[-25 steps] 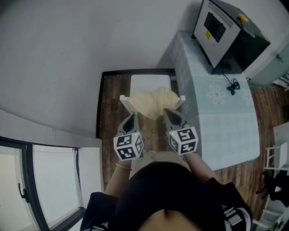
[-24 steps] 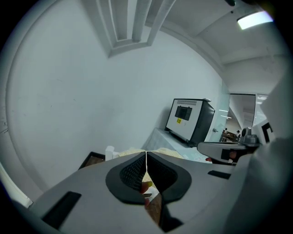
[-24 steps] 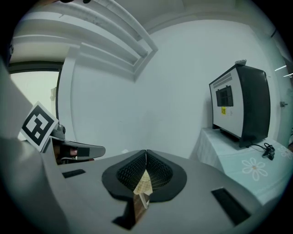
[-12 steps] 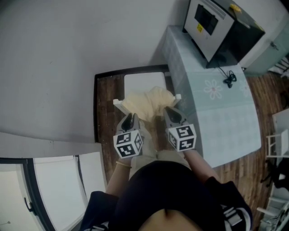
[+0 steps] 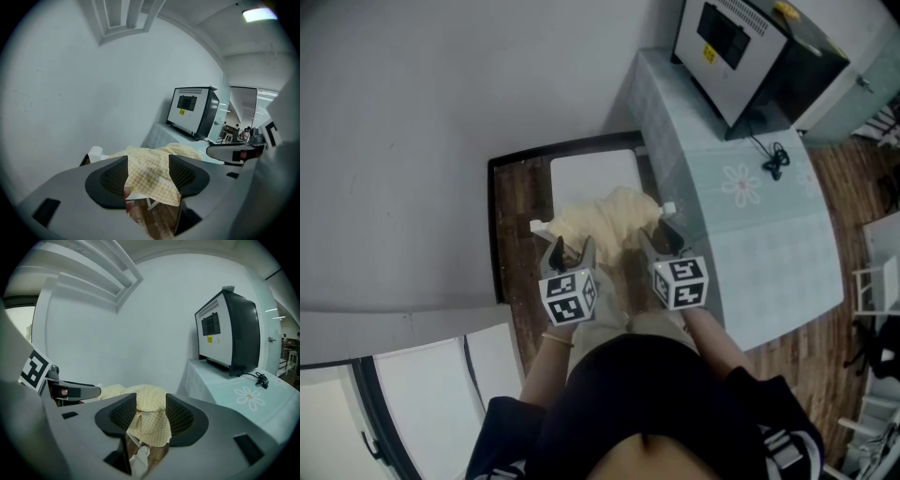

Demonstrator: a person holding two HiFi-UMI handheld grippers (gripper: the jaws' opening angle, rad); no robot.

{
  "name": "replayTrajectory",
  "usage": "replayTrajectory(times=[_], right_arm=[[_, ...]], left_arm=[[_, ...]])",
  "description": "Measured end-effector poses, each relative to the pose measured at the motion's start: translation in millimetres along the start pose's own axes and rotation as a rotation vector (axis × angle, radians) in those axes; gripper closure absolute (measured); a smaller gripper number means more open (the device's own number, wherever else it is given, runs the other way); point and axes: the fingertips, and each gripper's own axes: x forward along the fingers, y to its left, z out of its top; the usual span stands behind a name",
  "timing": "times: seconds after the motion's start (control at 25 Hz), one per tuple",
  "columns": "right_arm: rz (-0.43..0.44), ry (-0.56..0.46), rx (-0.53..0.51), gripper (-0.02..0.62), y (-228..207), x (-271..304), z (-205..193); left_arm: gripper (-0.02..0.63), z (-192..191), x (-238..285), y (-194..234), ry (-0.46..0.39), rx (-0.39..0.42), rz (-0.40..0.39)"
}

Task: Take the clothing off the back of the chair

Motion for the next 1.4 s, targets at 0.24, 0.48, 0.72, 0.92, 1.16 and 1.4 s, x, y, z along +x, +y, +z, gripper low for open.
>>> replayTrajectory(times=[0.24,0.48,0.72,0.92,1.16,1.4], right_arm=[[-0.018,0.044,0.013,0.379,-8.3,17.2,-11.8],[-0.041,0.074,0.020,0.365,-17.8,29.3,-19.6],[-0.044,0.108,0.025,0.362,-21.2,39.2,-29.5],[-0.048,0.128,0.020,0.360,-23.9,45.4,-34.1],[-0.061,0.141,0.009,0.360,-26.0,50.6,-36.6],[-0.074,0.134,0.008,0.360,-27.8,54.3,-36.7]], left_arm=[[0.330,-6.4,17.9,9.0,0.037,0.019,-0.003],[0.321,-14.4,31.4,10.9,0.080,0.032,-0.010],[0.321,-25.5,40.9,13.4,0.123,0.029,-0.002],[0.321,-29.4,49.5,13.4,0.143,0.035,0.006],[0.321,-31.4,56.6,13.6,0.149,0.040,0.022],[0.321,-32.1,59.4,14.1,0.147,0.032,0.040]])
